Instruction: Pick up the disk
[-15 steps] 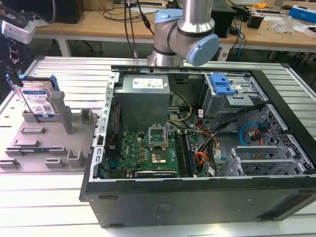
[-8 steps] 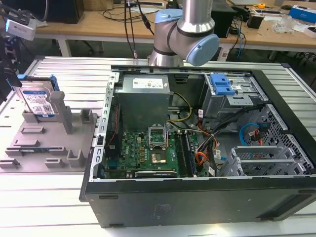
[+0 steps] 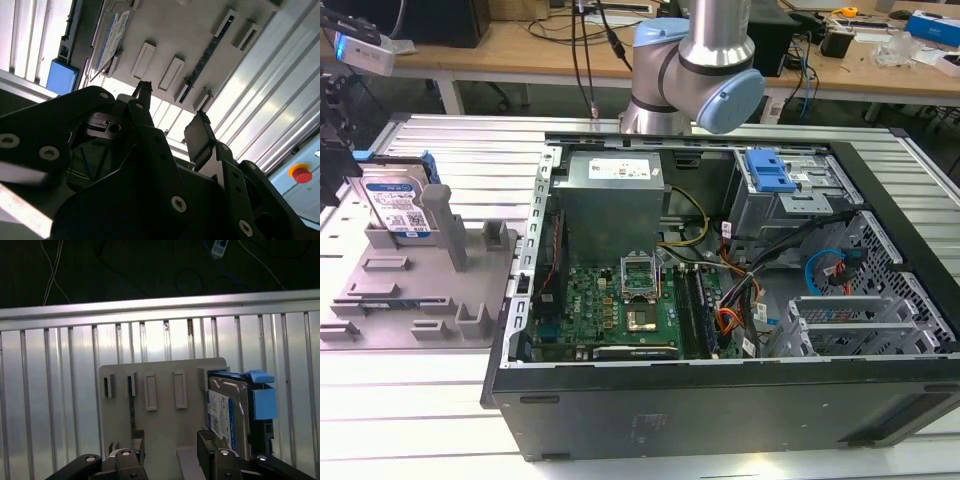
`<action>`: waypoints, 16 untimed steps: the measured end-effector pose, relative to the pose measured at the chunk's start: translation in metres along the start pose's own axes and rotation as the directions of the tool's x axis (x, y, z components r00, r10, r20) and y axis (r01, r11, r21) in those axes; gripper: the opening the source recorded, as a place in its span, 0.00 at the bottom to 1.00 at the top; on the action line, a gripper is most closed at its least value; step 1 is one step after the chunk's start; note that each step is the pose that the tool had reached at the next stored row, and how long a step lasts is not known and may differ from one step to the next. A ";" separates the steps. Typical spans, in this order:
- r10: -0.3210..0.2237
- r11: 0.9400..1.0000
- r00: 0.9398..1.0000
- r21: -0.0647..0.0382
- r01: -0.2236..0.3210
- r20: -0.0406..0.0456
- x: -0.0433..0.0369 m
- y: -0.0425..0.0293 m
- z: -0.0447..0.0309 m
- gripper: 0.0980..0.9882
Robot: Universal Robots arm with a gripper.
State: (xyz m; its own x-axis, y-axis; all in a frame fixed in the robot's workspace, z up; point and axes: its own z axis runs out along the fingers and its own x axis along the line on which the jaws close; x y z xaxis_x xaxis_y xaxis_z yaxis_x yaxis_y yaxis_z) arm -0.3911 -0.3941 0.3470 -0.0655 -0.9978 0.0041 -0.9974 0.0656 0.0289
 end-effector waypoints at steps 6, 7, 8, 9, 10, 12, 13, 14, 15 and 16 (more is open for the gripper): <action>0.000 1.000 1.000 0.003 0.000 0.000 -0.0152 0.0051 0.0002 0.50; -0.001 1.000 1.000 0.003 0.001 0.000 -0.0202 0.0065 0.0001 0.50; -0.001 1.000 1.000 0.003 0.001 0.000 -0.0240 0.0076 0.0001 0.50; -0.002 1.000 1.000 0.003 0.002 0.000 -0.0289 0.0089 0.0002 0.50; -0.003 1.000 1.000 0.003 0.003 0.000 -0.0326 0.0098 0.0003 0.50; -0.005 1.000 1.000 0.003 0.005 0.000 -0.0402 0.0116 0.0004 0.50; -0.006 1.000 1.000 0.003 0.006 0.000 -0.0479 0.0133 0.0004 0.50; -0.007 1.000 1.000 0.003 0.007 0.000 -0.0542 0.0146 0.0006 0.50; -0.008 1.000 1.000 0.003 0.008 0.000 -0.0598 0.0158 0.0008 0.50; -0.009 1.000 1.000 0.003 0.009 0.000 -0.0640 0.0168 0.0008 0.50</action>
State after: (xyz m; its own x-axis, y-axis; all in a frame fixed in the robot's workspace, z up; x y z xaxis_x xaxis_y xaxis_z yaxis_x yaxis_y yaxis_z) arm -0.4036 -0.3291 0.3463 -0.0565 -0.9984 0.0039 -0.9981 0.0566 0.0259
